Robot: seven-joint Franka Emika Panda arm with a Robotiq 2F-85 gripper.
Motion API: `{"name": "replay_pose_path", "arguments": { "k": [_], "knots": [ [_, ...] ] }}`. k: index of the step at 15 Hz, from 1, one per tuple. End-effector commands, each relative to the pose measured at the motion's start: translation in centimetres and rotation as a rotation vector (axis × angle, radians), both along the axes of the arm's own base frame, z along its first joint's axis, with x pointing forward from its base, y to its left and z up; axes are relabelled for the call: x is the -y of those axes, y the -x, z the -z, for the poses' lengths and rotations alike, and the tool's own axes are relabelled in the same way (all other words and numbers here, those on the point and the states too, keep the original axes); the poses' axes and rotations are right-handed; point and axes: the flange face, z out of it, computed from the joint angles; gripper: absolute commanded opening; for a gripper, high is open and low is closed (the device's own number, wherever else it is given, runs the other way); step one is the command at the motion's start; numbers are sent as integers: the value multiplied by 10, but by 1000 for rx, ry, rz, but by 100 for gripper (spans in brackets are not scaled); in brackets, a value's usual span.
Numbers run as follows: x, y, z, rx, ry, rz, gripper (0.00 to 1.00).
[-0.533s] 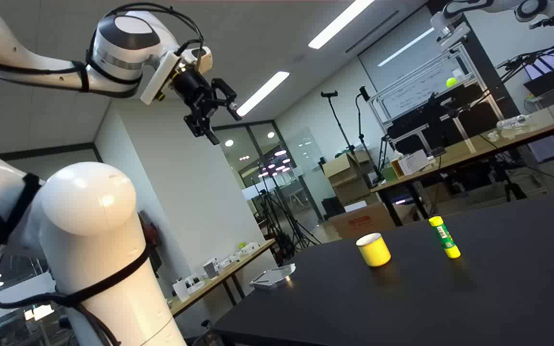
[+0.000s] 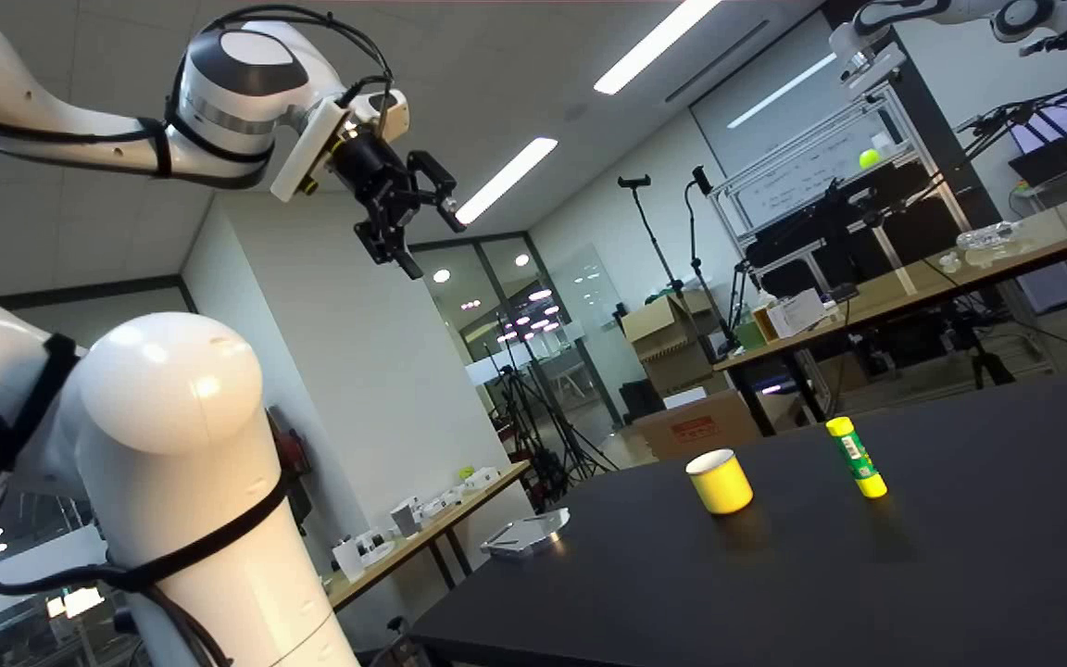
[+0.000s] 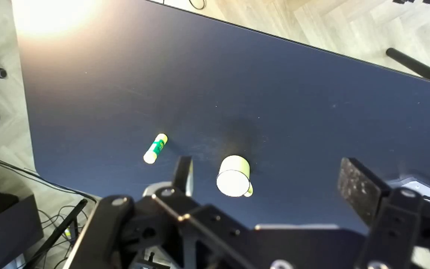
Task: Pick the object and put it in the cup
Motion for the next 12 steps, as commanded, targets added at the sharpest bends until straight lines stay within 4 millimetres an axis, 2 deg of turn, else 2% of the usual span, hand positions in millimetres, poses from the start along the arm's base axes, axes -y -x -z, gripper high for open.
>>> {"name": "replay_pose_path", "arguments": {
  "k": [1, 5, 9, 12],
  "knots": [
    [0, 0, 0, -1, 0, 0, 100],
    [0, 0, 0, -1, 0, 0, 100],
    [55, -74, 23, 64, -29, 4, 100],
    [90, -125, 53, 64, -80, -13, 100]
  ]
}}
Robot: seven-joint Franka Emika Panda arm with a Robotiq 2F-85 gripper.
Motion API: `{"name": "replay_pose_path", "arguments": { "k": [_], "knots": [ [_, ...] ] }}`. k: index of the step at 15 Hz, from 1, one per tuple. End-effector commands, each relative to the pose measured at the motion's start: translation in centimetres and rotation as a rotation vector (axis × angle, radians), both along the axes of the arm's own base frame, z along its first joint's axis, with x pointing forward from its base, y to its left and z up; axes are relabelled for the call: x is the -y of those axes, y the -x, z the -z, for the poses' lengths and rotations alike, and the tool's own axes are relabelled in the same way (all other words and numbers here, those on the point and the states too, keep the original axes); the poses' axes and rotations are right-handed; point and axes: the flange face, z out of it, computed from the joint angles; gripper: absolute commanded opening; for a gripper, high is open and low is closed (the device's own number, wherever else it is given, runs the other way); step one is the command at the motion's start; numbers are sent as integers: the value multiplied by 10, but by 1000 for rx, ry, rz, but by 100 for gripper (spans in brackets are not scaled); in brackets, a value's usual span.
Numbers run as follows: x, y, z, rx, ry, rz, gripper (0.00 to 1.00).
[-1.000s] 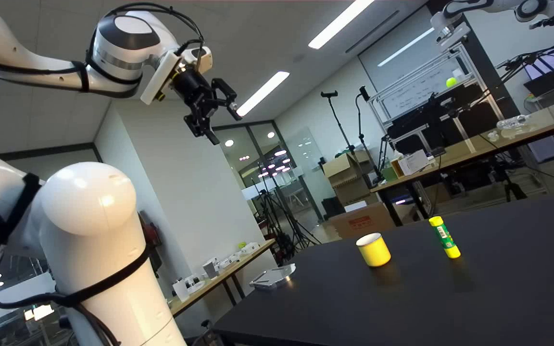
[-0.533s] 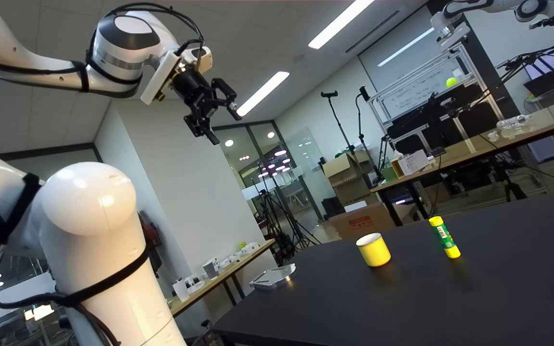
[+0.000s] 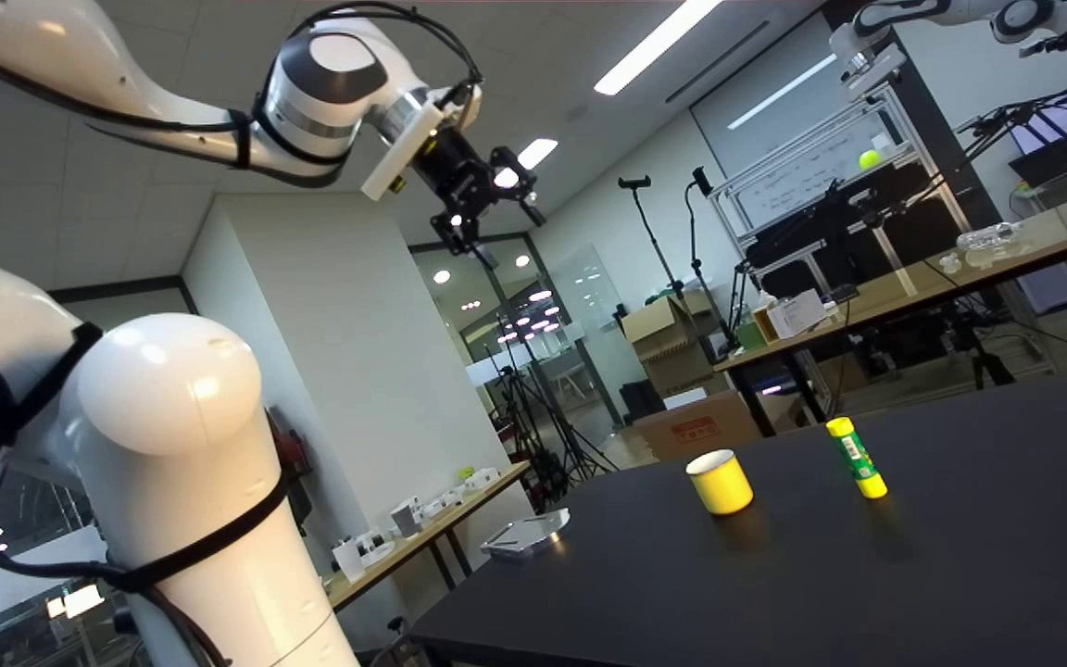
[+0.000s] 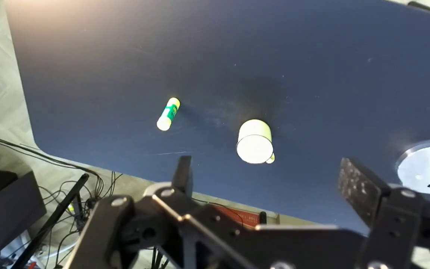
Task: Pick the object and put it in the cup
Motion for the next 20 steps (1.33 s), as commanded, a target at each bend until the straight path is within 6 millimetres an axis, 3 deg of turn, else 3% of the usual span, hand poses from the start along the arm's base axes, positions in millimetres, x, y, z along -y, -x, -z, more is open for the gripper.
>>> {"name": "replay_pose_path", "arguments": {
  "k": [1, 5, 10, 13, 14, 17, 20],
  "knots": [
    [38, -69, 30, -41, -44, -34, 100],
    [74, -138, 57, -81, -76, 20, 100],
    [117, -215, 70, -78, -139, 267, 100],
    [136, -249, 72, -102, -121, 387, 100],
    [127, -223, 78, -81, -122, 296, 100],
    [136, -244, 82, -97, -120, 348, 100],
    [136, -247, 81, -97, -121, 353, 100]
  ]
}}
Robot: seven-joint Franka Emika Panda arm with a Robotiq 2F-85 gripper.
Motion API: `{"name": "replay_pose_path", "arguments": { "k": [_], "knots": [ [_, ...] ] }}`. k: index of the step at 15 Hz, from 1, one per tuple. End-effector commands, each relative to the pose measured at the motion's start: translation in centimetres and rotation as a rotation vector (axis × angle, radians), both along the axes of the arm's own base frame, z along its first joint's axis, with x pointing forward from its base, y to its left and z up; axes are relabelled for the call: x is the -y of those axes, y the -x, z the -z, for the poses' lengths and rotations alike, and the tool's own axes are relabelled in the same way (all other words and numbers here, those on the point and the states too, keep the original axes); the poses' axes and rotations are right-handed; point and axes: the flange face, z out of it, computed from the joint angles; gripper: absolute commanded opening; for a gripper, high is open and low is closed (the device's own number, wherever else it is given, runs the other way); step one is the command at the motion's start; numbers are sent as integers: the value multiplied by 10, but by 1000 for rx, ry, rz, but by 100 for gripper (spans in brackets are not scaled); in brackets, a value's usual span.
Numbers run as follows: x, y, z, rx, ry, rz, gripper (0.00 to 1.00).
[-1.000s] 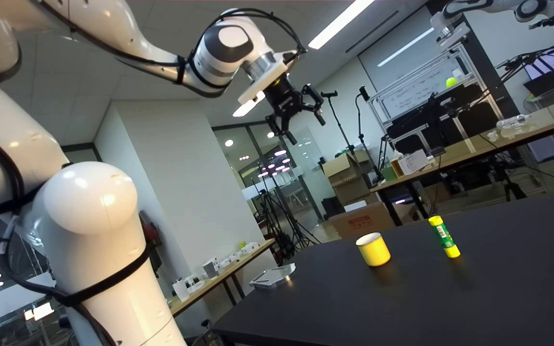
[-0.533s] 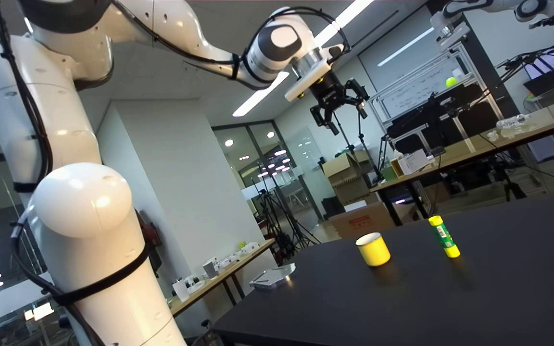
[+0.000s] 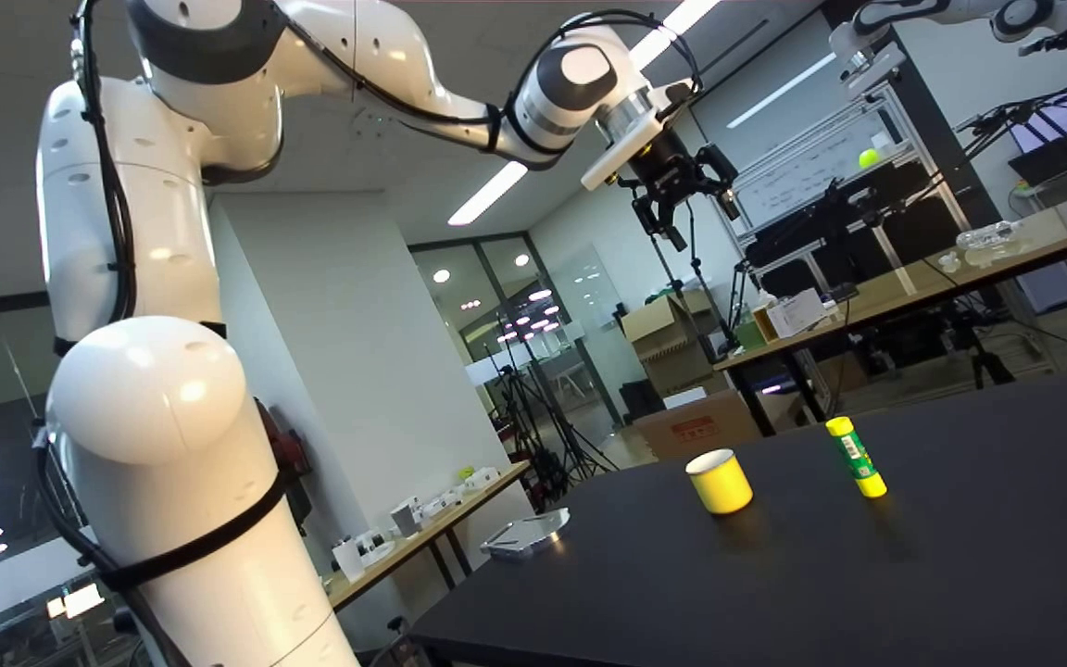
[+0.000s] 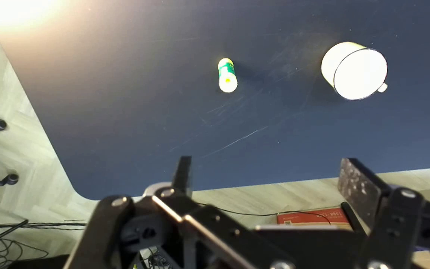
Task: Pick the object and put it in the cup
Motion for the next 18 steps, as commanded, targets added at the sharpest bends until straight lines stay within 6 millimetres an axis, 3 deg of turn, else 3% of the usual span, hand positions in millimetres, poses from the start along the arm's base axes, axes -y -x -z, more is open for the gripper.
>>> {"name": "replay_pose_path", "arguments": {
  "k": [1, 2, 7, 14, 18],
  "knots": [
    [0, 0, -1, 0, 0, 0, 100],
    [0, 0, -2, 1, 0, 1, 100],
    [17, -67, 5, 41, -11, 66, 100],
    [-8, -89, 153, -45, -53, 14, 100],
    [-3, -89, 214, -71, -56, 42, 100]
  ]
}}
